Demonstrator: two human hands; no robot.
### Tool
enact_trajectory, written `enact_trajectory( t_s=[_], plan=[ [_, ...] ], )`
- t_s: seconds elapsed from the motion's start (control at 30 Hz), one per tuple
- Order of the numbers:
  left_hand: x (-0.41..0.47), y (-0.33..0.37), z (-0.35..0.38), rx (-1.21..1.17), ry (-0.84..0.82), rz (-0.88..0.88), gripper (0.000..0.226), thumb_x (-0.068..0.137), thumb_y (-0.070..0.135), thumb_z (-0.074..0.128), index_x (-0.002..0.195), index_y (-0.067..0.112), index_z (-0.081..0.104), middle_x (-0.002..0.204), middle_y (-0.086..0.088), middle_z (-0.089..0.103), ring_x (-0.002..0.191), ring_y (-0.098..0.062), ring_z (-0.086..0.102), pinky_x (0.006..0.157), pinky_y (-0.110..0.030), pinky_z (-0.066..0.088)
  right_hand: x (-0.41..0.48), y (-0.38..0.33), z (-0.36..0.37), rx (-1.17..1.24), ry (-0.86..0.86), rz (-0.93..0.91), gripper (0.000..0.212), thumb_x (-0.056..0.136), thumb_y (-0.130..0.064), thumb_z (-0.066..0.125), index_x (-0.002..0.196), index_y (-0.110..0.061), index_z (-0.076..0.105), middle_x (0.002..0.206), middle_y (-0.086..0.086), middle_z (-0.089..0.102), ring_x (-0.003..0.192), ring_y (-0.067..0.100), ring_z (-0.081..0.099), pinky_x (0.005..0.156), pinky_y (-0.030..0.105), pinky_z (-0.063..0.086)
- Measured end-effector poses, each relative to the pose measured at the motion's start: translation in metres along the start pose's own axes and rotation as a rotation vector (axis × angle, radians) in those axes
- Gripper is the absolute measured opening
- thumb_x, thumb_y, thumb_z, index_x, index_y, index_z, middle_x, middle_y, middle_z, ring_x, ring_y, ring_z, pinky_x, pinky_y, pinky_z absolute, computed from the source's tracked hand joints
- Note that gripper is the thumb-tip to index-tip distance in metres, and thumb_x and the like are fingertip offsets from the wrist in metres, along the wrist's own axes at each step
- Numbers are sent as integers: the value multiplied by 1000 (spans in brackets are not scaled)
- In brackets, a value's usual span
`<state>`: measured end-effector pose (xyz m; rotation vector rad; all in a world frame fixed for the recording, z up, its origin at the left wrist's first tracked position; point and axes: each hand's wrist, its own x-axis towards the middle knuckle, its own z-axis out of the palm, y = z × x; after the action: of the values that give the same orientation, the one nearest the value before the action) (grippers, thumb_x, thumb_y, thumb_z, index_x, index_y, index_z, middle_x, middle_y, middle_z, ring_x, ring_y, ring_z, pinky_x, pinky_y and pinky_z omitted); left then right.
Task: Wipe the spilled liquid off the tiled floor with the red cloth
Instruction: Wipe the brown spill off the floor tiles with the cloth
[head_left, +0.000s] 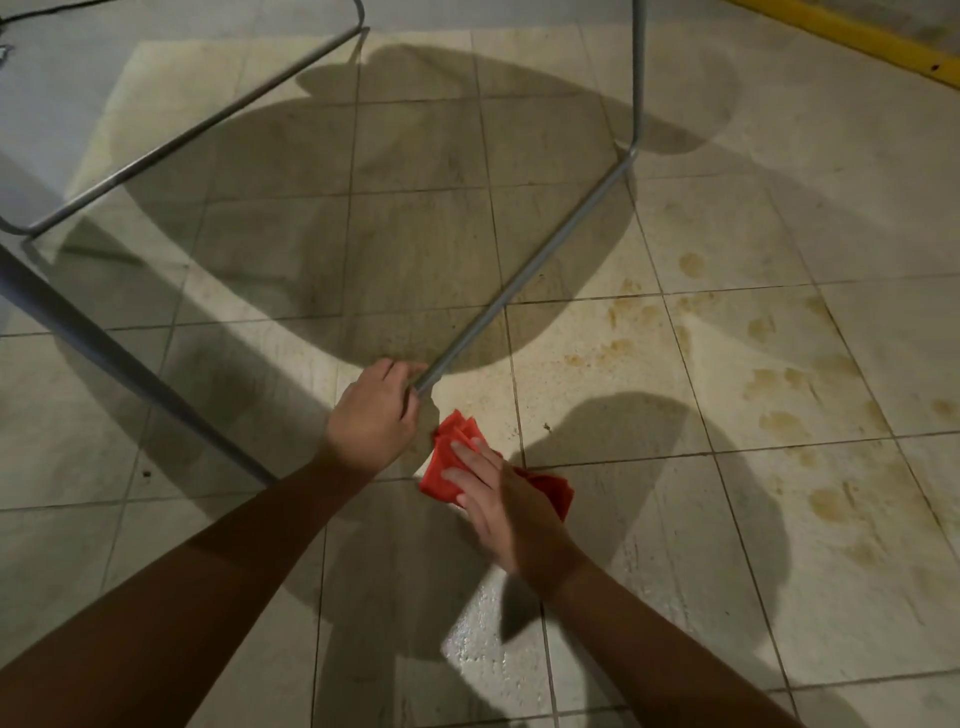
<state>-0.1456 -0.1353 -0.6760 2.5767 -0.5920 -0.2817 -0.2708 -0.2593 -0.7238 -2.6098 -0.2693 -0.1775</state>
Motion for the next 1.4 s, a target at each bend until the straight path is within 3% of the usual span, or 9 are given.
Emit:
enact_trajectory(
  t_s=[0.13, 0.2, 0.27, 0.43, 0.6, 0.77, 1.1, 1.23, 1.4],
  plan=[
    [4, 5, 4, -45, -18, -20, 31, 91, 11, 44, 121, 8, 52, 116, -14, 55, 108, -26, 52, 96, -38, 41, -17, 35, -14, 30, -87, 8, 28, 89, -16, 48, 116, -13, 52, 136, 13, 46, 125, 29, 44, 91, 45, 49],
    [7, 8, 5, -44, -36, -16, 31, 91, 13, 44, 121, 9, 53, 115, -13, 56, 107, -26, 52, 96, -39, 41, -23, 57, -27, -34, -55, 51, 31, 93, -26, 33, 119, -16, 48, 136, 13, 44, 126, 25, 43, 102, 41, 37],
    [11, 11, 5, -27, -47, -16, 31, 92, 15, 43, 122, 11, 52, 113, -12, 57, 106, -25, 53, 94, -40, 42, -22, 75, -41, 43, -61, 187, 38, 92, -26, 33, 129, -21, 45, 144, 10, 35, 134, 21, 27, 111, 37, 20],
    [20, 25, 5, 16, -54, -11, 33, 93, 17, 42, 123, 11, 52, 111, -12, 56, 100, -28, 55, 89, -41, 44, 10, 90, -35, 12, 61, 492, 40, 92, -12, 43, 132, -7, 41, 148, 14, 25, 137, 33, 21, 107, 47, 28],
    [24, 41, 10, 53, -65, -19, 28, 94, 18, 39, 114, 4, 54, 107, -16, 56, 93, -32, 56, 79, -38, 41, 19, 64, -18, -40, 92, 283, 30, 79, 2, 53, 108, -1, 60, 126, 20, 55, 124, 37, 44, 99, 55, 37],
    [27, 50, 16, -4, -91, -21, 31, 95, 18, 38, 121, 7, 51, 113, -15, 55, 102, -30, 54, 85, -40, 43, -19, 78, -37, 10, -51, 318, 42, 90, -21, 40, 131, -15, 43, 147, 13, 29, 134, 33, 29, 102, 50, 37],
    [25, 39, 23, -20, -84, 12, 31, 92, 13, 43, 122, 12, 52, 118, -11, 58, 109, -27, 52, 94, -38, 40, 30, 121, -47, -33, 129, 622, 42, 95, -4, 36, 136, -7, 33, 150, 15, 21, 139, 31, 17, 111, 42, 19],
    [26, 41, 23, -21, -80, 21, 32, 91, 13, 43, 122, 11, 52, 119, -12, 57, 111, -27, 52, 95, -39, 40, 35, 105, -22, -39, 77, 470, 38, 92, -4, 43, 130, -1, 40, 141, 24, 35, 134, 36, 28, 106, 50, 35],
    [25, 45, 23, -27, -82, 5, 32, 93, 16, 41, 124, 14, 50, 119, -10, 56, 111, -26, 51, 95, -39, 40, -5, 90, -40, 12, -85, 356, 42, 93, -21, 39, 134, -12, 39, 149, 14, 23, 136, 32, 23, 109, 50, 26]
  ],
)
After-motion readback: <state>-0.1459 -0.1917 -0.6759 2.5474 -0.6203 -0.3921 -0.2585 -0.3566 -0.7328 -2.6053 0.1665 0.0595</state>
